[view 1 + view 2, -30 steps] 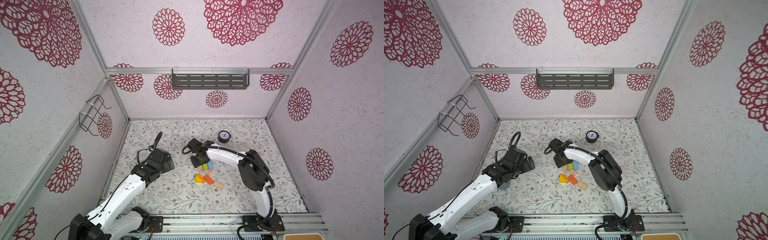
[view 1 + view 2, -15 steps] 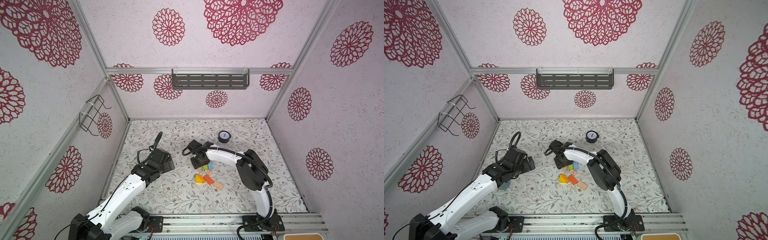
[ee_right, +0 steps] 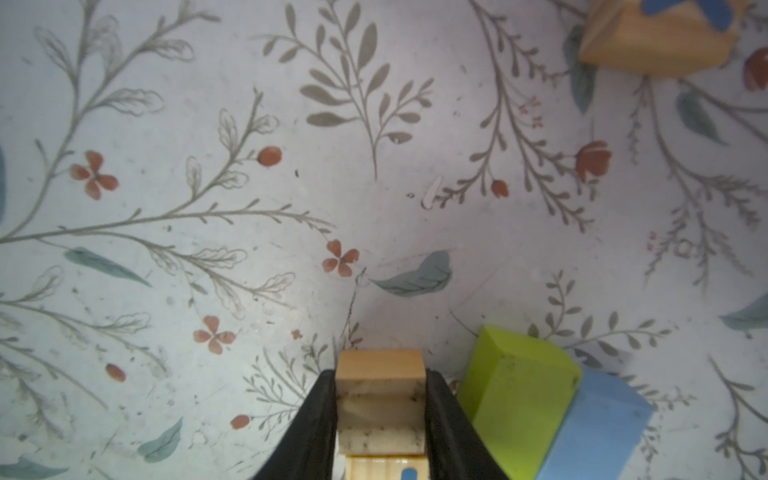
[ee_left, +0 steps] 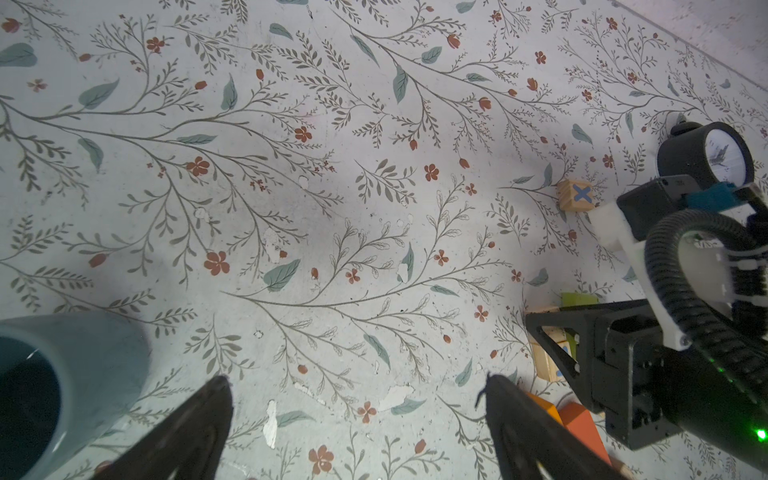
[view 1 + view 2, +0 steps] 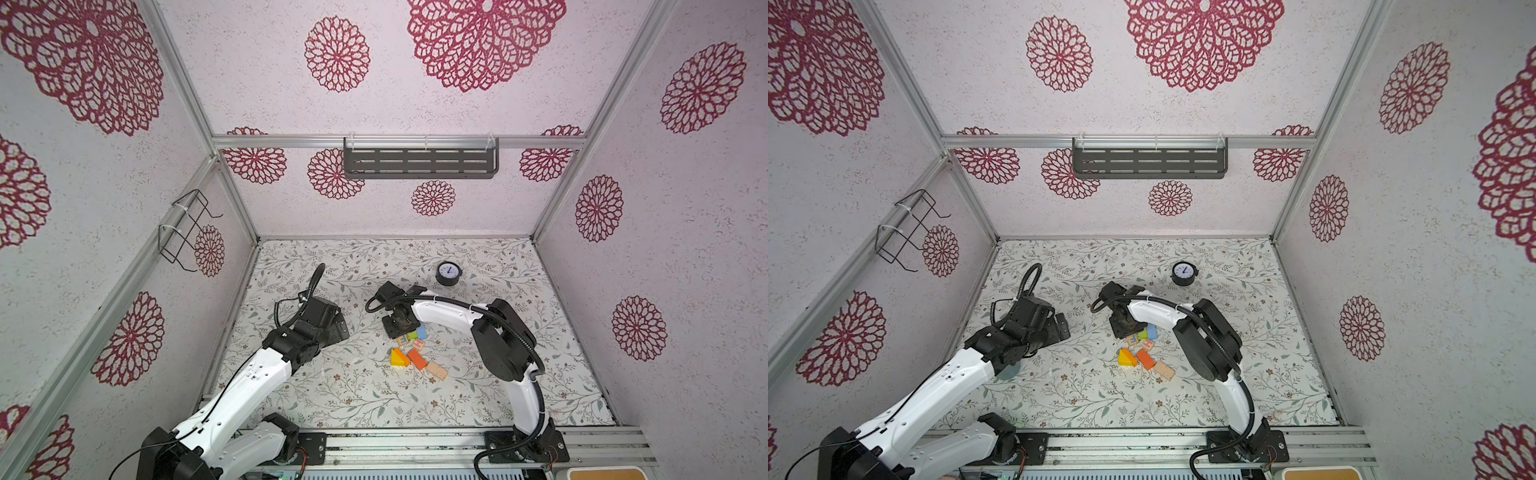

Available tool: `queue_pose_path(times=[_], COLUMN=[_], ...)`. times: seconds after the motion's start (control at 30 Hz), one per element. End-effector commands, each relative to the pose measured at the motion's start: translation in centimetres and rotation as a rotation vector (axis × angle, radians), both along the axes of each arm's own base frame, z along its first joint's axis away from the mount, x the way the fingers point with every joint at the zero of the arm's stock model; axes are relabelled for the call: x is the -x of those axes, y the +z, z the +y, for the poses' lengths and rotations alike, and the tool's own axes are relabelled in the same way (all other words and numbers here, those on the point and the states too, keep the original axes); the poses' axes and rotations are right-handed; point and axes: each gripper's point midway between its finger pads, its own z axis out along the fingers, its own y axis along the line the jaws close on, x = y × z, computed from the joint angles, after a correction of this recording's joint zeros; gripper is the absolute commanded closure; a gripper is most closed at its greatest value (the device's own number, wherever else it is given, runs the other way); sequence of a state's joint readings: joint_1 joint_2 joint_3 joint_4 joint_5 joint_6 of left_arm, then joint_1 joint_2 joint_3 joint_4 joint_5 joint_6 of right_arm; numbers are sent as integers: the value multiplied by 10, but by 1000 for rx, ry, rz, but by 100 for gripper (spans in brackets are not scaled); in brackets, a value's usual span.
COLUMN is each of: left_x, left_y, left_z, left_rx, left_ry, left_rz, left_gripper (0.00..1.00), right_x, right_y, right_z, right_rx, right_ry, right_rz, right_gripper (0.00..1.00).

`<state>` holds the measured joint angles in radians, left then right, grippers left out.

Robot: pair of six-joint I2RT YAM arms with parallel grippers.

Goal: Build the wood block tower
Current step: 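Move the right gripper back to the pile and grasp the plain wooden block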

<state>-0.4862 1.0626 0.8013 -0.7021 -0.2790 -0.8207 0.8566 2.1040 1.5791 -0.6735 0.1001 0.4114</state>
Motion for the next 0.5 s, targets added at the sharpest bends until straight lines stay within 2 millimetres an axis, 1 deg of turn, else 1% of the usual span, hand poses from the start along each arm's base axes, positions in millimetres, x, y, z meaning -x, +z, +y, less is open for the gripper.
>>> queue_pose_path(times=[0.0,0.13,0.27,0.33,0.47], left_x=[4,5,2,-2,-17], left_y=[-3,-2,2,7,21], left_z=[4,5,5,3,-4], left_rx=[-8,-10,-14,-12,-27], left_ry=[19,21,21,17,0], left_rz=[3,2,-14,-22,-34], left_gripper=[3,3,3,3,3], right_x=[1,0,-2,-5,-16], right_y=[6,13,28,37,55], right_z=[2,2,3,2,-1], right_rx=[-4,-13,-21,-13,-28], right_ry=[-10,-15,-7,-4,-13], right_rz=[-5,-15,-30,-43,-54], right_gripper=[66,67,68,68,68])
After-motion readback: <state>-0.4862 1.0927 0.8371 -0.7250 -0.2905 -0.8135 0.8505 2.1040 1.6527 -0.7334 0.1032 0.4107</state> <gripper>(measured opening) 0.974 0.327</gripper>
